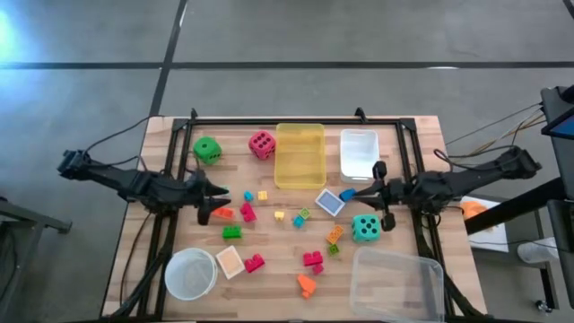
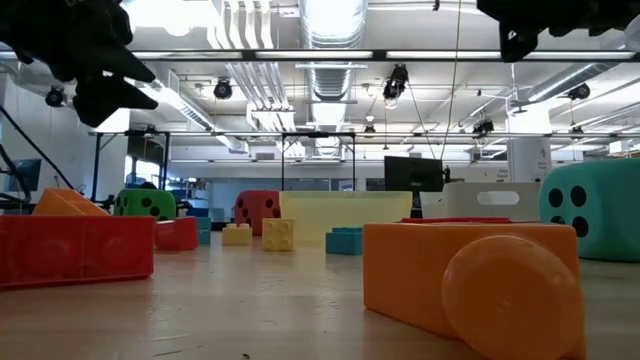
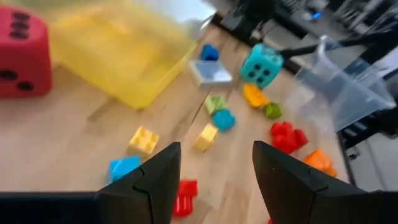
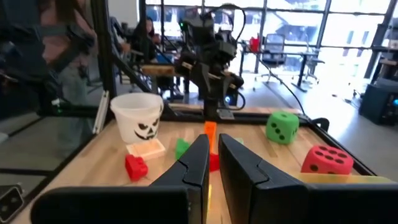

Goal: Pick & Place Toys
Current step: Put the orange game piece into the yellow bin

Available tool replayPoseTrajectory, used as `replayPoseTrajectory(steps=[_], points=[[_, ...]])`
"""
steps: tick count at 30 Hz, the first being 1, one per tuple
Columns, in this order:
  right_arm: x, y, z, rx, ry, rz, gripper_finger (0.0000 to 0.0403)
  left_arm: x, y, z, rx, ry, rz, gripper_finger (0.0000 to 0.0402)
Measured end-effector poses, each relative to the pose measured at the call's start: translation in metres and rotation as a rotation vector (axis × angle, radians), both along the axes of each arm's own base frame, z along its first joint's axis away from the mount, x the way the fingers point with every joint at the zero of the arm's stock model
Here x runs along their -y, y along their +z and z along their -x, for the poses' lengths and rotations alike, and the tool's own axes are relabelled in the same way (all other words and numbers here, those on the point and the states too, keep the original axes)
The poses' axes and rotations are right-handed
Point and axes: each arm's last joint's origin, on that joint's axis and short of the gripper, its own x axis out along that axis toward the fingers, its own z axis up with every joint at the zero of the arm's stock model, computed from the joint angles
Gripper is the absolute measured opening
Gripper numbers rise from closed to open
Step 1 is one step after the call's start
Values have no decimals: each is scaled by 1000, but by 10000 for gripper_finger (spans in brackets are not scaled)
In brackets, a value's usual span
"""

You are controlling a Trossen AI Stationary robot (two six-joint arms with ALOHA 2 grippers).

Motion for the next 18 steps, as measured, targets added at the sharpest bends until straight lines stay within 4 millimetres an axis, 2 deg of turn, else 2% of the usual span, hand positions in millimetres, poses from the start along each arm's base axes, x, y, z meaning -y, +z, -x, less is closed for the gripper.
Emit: replayPoseTrajectory(steps=[10,14,18], points=[[-4,3,-14,-45,1,24,34,3,20,-7,-125,-3,25,202],[-4,3,-14,-46,1,24,34,6,20,-13,-226,-70,-26,202],[-4,4,-13,-39,1,22,34,9,12,-19,-412,-108,-89,202]])
